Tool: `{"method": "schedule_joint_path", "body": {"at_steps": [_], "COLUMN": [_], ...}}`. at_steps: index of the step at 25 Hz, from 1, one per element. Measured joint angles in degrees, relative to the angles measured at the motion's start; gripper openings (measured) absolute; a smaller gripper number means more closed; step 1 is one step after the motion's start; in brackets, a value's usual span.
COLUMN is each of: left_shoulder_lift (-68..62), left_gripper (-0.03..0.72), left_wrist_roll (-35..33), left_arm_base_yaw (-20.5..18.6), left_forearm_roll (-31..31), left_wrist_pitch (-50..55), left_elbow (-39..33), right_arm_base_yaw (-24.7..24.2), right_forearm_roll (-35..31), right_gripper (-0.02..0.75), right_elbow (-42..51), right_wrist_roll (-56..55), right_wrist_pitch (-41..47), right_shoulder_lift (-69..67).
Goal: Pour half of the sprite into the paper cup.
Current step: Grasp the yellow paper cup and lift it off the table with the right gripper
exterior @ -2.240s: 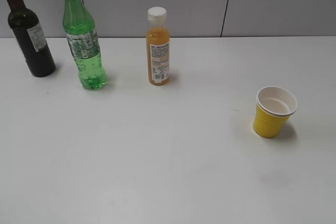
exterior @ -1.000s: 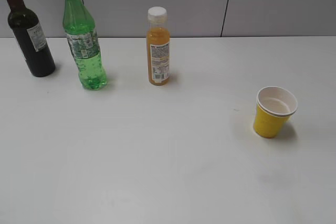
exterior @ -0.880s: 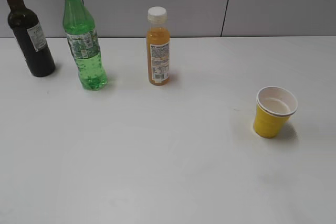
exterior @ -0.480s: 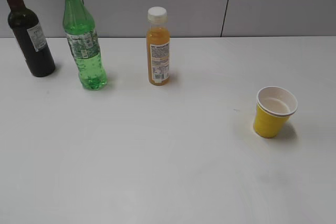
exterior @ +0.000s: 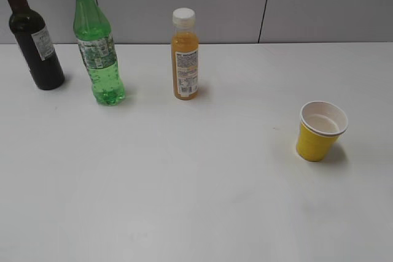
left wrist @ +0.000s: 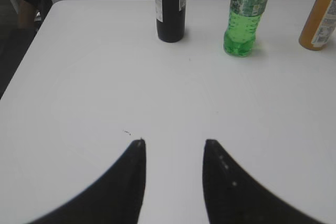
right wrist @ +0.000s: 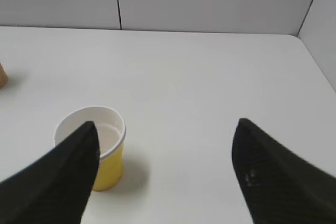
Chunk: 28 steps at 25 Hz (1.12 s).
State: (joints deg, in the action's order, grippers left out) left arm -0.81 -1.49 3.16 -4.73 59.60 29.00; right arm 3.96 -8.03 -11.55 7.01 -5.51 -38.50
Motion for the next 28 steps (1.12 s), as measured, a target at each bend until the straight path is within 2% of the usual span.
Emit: {"method": "schedule_joint_path", "body": {"at_steps": [5, 8, 15, 19, 22, 28], "left_shoulder_lift": [0.0, 0.0, 0.0, 0.0, 0.0, 0.0], "left_gripper": [0.283, 0.283, 0.283, 0.283, 0.283, 0.283], "left_wrist_roll": [0.0, 0.0, 0.0, 0.0, 0.0, 0.0], "left_arm_base_yaw": [0.0, 0.0, 0.0, 0.0, 0.0, 0.0], "left_forearm_roll": [0.0, 0.0, 0.0, 0.0, 0.0, 0.0], "left_wrist_pitch": [0.0, 0.0, 0.0, 0.0, 0.0, 0.0], "left_elbow": [0.0, 0.0, 0.0, 0.0, 0.0, 0.0], "right_arm_base_yaw": [8.34, 11.55, 12.02, 12.02, 12.02, 12.02], "right_forearm_roll": [0.0, 0.0, 0.07, 5.04, 9.77, 11.02], "right_gripper": [0.592, 0.592, 0.592, 0.592, 0.628, 0.667], "right_elbow": [2.83, 3.5, 3.86, 4.05, 4.97, 8.61], "right_wrist_roll": [0.0, 0.0, -0.07, -5.04, -10.11, -11.83], "right_wrist_pitch": [-6.46, -10.01, -21.05, -28.25, -34.97, -46.95], "right_shoulder_lift": [-4.21, -8.4, -20.98, -27.77, -31.62, -39.29]}}
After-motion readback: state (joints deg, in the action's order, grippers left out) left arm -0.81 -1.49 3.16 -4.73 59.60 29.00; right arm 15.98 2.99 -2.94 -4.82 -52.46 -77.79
